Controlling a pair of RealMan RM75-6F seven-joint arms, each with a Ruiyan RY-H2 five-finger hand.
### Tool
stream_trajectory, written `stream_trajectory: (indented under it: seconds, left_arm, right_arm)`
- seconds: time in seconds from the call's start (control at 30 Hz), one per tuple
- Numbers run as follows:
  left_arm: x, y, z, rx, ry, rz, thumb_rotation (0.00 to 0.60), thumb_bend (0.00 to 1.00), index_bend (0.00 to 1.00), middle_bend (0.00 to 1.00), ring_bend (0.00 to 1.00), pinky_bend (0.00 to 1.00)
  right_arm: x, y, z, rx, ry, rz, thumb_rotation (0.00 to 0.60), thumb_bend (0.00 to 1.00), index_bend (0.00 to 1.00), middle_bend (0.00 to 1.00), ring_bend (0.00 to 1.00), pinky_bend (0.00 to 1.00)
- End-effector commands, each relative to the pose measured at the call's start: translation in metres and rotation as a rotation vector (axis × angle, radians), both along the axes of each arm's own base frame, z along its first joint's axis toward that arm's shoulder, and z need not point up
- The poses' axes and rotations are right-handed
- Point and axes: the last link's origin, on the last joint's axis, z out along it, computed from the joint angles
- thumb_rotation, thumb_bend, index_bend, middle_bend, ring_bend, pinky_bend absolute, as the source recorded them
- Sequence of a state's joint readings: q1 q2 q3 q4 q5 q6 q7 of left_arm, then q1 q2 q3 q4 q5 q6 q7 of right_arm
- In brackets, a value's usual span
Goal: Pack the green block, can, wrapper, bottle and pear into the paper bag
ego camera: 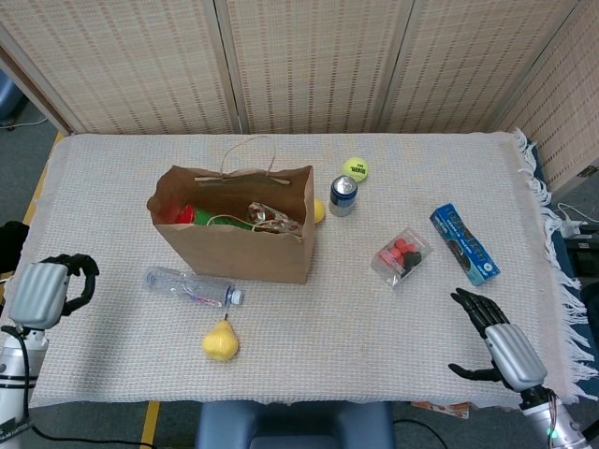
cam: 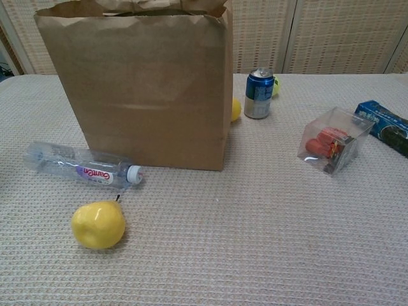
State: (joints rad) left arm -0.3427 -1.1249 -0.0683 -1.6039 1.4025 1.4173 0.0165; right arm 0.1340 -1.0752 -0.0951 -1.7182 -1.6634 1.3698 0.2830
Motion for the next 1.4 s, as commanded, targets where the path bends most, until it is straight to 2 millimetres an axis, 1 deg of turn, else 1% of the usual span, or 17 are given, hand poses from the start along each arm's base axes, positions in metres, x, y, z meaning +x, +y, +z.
stream_trajectory:
  seconds: [0.03,0.07,0.1,0.13,0.17,0.2,0.23,0.33,0.57,0.8,1.0,1.1,1.27,1.33,1.4]
  left_arm:
    - [-0.016,-0.017,-0.026,-0.141,0.143,-0.006,0.600,0.43,0.41,0.32,0.30,0.37]
    - [-0.016,-0.018,-0.032,-0.170,0.177,-0.013,0.600,0.41,0.32,0.24,0.22,0.30]
    - [-0.016,-0.018,-0.038,-0.208,0.219,-0.019,0.600,0.39,0.21,0.14,0.13,0.22]
    - [-0.015,-0.017,-0.043,-0.232,0.245,-0.023,0.600,0.38,0.12,0.06,0.06,0.16]
    - [-0.014,-0.016,-0.048,-0.253,0.265,-0.028,0.600,0.37,0.06,0.02,0.02,0.12]
    - [-0.011,-0.014,-0.053,-0.276,0.285,-0.033,0.600,0.36,0.02,0.00,0.00,0.09]
    - [-0.009,-0.012,-0.058,-0.289,0.296,-0.036,0.600,0.36,0.01,0.00,0.00,0.08]
    - [0.001,-0.002,-0.071,-0.321,0.326,-0.056,0.600,0.35,0.00,0.00,0.00,0.06]
    - [0.022,0.019,-0.097,-0.361,0.405,-0.130,0.600,0.35,0.00,0.00,0.00,0.05]
    - [0.035,0.036,-0.118,-0.401,0.468,-0.177,0.600,0.35,0.00,0.00,0.00,0.05]
    - [0.040,0.054,-0.133,-0.434,0.554,-0.183,0.600,0.36,0.00,0.00,0.00,0.07]
    - [0.042,0.061,-0.141,-0.444,0.569,-0.179,0.600,0.36,0.00,0.00,0.00,0.09]
    - [0.040,0.070,-0.150,-0.460,0.620,-0.175,0.600,0.36,0.02,0.00,0.00,0.10]
    - [0.038,0.073,-0.150,-0.461,0.647,-0.175,0.600,0.36,0.05,0.00,0.00,0.12]
    - [0.037,0.075,-0.151,-0.458,0.662,-0.173,0.600,0.37,0.10,0.02,0.02,0.14]
  right_arm:
    - [0.000,0.000,0.000,0.001,0.002,0.000,0.600,0.01,0.00,0.00,0.00,0.06]
    - [0.000,0.000,0.000,0.002,0.003,0.000,0.600,0.01,0.00,0.00,0.00,0.06]
    - [0.000,0.000,0.000,0.003,0.003,0.000,0.600,0.01,0.00,0.00,0.00,0.06]
    - [0.000,0.000,0.000,0.003,0.004,0.000,0.600,0.01,0.00,0.00,0.00,0.06]
    - [0.000,0.000,0.000,0.003,0.004,-0.001,0.600,0.01,0.00,0.00,0.00,0.06]
    - [0.000,0.000,0.000,0.003,0.004,-0.001,0.600,0.01,0.00,0.00,0.00,0.06]
    - [0.000,0.000,0.000,0.004,0.003,-0.001,0.600,0.01,0.00,0.00,0.00,0.06]
    - [0.000,0.000,0.000,0.004,0.001,-0.002,0.600,0.01,0.00,0.00,0.00,0.06]
    - [0.000,0.001,0.001,0.012,0.000,-0.005,0.600,0.01,0.00,0.00,0.00,0.06]
    - [0.000,0.000,0.001,0.017,-0.006,-0.008,0.600,0.01,0.00,0.00,0.00,0.06]
    - [0.000,0.000,0.001,0.021,-0.006,-0.010,0.600,0.01,0.00,0.00,0.00,0.06]
    - [0.000,0.000,0.001,0.022,-0.006,-0.012,0.600,0.01,0.00,0.00,0.00,0.06]
    - [0.001,-0.001,0.002,0.024,-0.009,-0.015,0.600,0.01,0.00,0.00,0.00,0.06]
    - [0.001,-0.001,0.002,0.025,-0.011,-0.016,0.600,0.01,0.00,0.00,0.00,0.06]
    - [0.001,-0.001,0.002,0.025,-0.012,-0.017,0.600,0.01,0.00,0.00,0.00,0.06]
